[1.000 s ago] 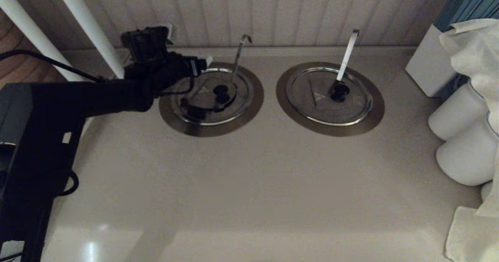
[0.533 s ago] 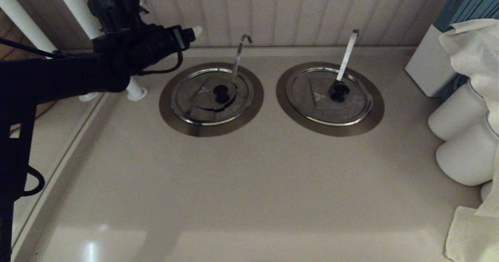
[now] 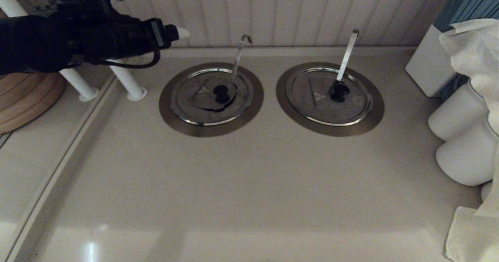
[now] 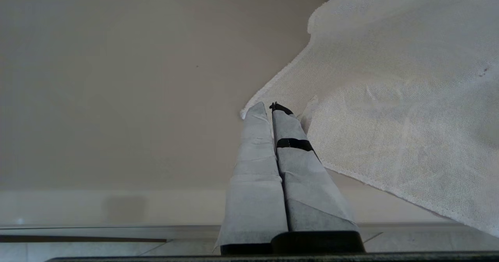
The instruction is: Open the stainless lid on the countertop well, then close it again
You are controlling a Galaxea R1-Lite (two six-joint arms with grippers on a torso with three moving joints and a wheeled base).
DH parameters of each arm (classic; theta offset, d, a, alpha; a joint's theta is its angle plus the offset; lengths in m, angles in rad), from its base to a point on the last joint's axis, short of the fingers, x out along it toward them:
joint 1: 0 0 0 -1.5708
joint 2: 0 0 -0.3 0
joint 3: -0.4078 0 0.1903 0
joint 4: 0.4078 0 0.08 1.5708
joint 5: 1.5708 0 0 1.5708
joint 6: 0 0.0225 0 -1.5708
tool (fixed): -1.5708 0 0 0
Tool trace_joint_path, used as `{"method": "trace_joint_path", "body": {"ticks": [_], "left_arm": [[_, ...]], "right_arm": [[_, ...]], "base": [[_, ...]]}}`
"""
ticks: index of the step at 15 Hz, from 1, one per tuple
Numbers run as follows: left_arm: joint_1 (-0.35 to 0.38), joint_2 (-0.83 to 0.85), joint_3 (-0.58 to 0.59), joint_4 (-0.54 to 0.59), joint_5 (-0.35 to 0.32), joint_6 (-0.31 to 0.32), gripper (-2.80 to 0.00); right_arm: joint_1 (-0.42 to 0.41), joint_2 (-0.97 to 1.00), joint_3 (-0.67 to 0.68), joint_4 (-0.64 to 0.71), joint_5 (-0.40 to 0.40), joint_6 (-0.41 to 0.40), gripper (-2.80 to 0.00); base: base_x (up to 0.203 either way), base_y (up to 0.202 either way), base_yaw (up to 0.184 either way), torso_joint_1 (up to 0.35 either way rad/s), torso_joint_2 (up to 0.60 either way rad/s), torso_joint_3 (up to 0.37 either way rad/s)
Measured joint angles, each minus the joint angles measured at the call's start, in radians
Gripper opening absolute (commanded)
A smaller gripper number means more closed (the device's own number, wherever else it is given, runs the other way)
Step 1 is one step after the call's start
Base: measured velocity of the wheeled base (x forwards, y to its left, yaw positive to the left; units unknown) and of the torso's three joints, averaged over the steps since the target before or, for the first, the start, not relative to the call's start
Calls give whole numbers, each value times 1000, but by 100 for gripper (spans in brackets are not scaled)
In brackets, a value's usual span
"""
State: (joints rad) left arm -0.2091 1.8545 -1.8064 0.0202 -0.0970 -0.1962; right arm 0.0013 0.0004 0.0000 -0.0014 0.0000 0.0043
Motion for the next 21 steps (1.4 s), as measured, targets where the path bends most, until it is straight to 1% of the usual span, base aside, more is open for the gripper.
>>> {"method": "trace_joint_path", "body": {"ticks": [2, 4, 6, 7, 9, 11, 14, 15, 17, 19, 21], "left_arm": [[-2, -84, 141, 45, -2, 0, 0], [-4, -209, 333, 52, -2, 1, 0], [-4, -360, 499, 55, 10, 3, 0], [-4, -442, 570, 57, 28, 4, 0], [-4, -609, 689, 69, 90, 19, 0], [-4, -795, 812, 99, 155, 65, 0], [-4, -1098, 1018, 129, 193, 135, 0], [3, -1189, 1069, 148, 199, 147, 0], [56, -1351, 1140, 220, 213, 167, 0], [128, -1450, 1146, 254, 217, 175, 0], [177, -1562, 1144, 288, 203, 179, 0]], "right_arm": [[0, 0, 0, 1, 0, -7, -280], [0, 0, 0, 1, 0, -7, -280], [0, 0, 0, 1, 0, -3, -280], [0, 0, 0, 1, 0, -2, -280], [0, 0, 0, 1, 0, -2, -280], [0, 0, 0, 1, 0, -2, -280], [0, 0, 0, 1, 0, -3, -280], [0, 0, 0, 2, 0, -3, -280], [0, 0, 0, 1, 0, -3, -280], [0, 0, 0, 1, 0, -3, -280], [0, 0, 0, 1, 0, -3, -280]], "base": [[0, 0, 0, 0, 0, 0], [0, 0, 0, 0, 0, 0], [0, 0, 0, 0, 0, 0], [0, 0, 0, 0, 0, 0], [0, 0, 0, 0, 0, 0], [0, 0, 0, 0, 0, 0], [0, 0, 0, 0, 0, 0], [0, 0, 0, 0, 0, 0], [0, 0, 0, 0, 0, 0], [0, 0, 0, 0, 0, 0], [0, 0, 0, 0, 0, 0]]}}
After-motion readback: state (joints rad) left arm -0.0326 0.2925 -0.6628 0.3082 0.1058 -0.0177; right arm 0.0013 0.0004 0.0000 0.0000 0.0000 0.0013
